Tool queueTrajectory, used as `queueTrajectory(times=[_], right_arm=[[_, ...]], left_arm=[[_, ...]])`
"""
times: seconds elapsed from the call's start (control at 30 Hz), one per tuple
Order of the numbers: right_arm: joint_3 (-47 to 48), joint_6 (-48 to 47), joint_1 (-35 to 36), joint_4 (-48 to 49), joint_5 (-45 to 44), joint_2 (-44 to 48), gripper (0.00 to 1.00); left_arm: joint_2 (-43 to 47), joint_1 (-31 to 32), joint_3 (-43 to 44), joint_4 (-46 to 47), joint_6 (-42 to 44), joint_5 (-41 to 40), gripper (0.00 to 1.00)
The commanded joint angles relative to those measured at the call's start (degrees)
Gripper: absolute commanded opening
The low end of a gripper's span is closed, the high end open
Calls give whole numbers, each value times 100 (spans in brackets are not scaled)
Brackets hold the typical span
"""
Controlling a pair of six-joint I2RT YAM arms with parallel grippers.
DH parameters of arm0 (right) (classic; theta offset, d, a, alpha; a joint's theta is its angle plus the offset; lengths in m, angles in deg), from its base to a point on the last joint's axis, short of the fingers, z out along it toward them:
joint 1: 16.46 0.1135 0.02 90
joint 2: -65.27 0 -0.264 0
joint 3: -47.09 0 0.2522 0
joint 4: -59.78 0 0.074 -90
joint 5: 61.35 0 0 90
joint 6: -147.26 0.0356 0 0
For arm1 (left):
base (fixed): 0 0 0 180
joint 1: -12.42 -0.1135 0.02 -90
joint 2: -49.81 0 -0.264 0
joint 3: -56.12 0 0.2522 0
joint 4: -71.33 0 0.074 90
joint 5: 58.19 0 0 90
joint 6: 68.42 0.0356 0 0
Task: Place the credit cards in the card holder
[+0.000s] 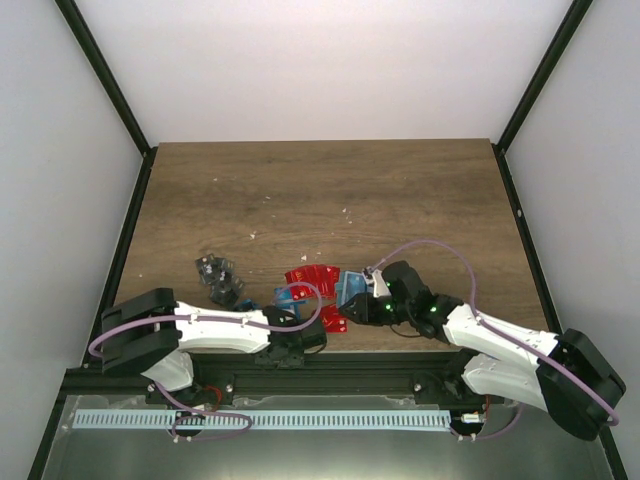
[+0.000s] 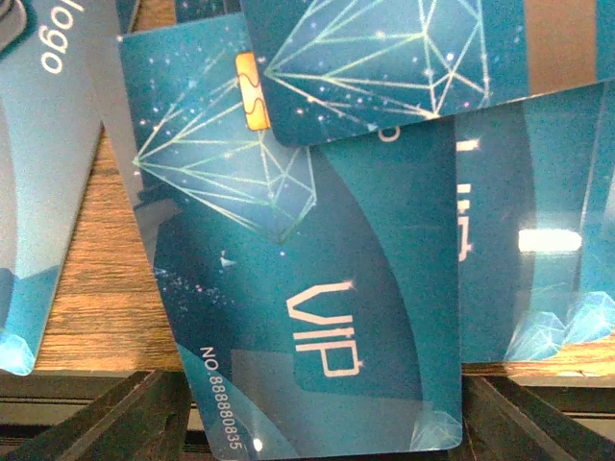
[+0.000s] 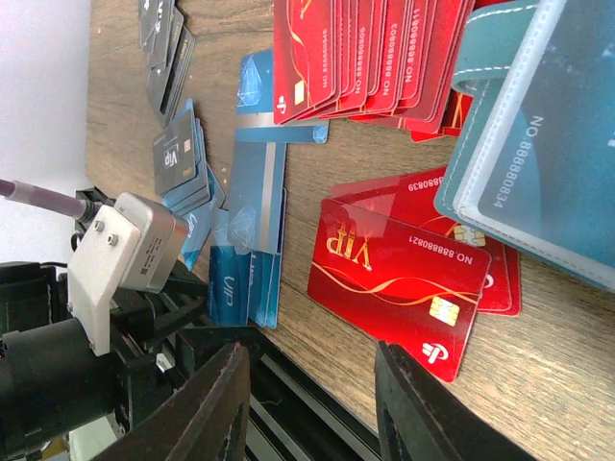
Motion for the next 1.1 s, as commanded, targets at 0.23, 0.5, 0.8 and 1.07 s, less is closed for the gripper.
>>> queueTrajectory(times=[0.23, 0.5, 0.8, 1.07], right_arm=[[-37, -31, 55, 96, 32, -48, 38], [61, -7, 53, 4, 15, -18, 38], [240, 34, 54, -171, -25, 50, 38], [370, 141, 55, -161, 22, 108, 38]], left_arm=[[58, -241, 125, 406, 293, -506, 61], [655, -214, -236, 482, 408, -248, 58], [1468, -163, -271, -100, 568, -78, 58], [2087, -165, 11, -576, 636, -172, 58]])
